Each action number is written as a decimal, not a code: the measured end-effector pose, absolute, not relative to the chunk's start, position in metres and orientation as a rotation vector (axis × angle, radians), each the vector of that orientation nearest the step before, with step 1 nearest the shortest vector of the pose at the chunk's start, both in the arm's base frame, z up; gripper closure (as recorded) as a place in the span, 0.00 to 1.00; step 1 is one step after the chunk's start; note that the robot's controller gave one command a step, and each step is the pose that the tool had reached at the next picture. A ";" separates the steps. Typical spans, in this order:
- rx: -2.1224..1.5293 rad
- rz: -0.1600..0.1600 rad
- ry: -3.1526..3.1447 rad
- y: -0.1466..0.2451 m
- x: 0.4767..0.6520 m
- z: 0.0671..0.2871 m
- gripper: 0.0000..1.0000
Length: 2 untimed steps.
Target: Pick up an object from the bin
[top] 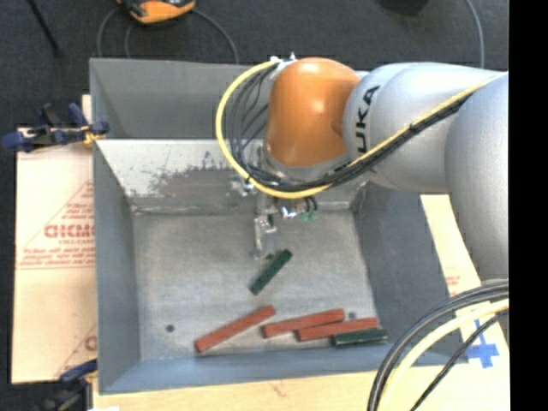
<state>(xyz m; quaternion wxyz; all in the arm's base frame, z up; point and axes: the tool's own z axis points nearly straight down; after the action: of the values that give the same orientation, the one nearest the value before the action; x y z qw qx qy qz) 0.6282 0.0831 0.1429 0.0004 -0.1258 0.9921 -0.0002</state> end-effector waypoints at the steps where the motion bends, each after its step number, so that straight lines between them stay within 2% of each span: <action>1: -0.746 -0.002 3.046 0.068 0.628 0.164 0.00; 2: -0.741 0.001 3.045 0.033 0.597 0.115 0.00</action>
Offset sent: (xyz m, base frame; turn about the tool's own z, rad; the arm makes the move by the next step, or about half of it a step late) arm -0.0419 -0.0599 -0.0432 -0.2113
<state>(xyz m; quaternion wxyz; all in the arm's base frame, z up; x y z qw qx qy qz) 0.5966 0.0332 0.1151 0.0040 -0.2366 0.9716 0.0002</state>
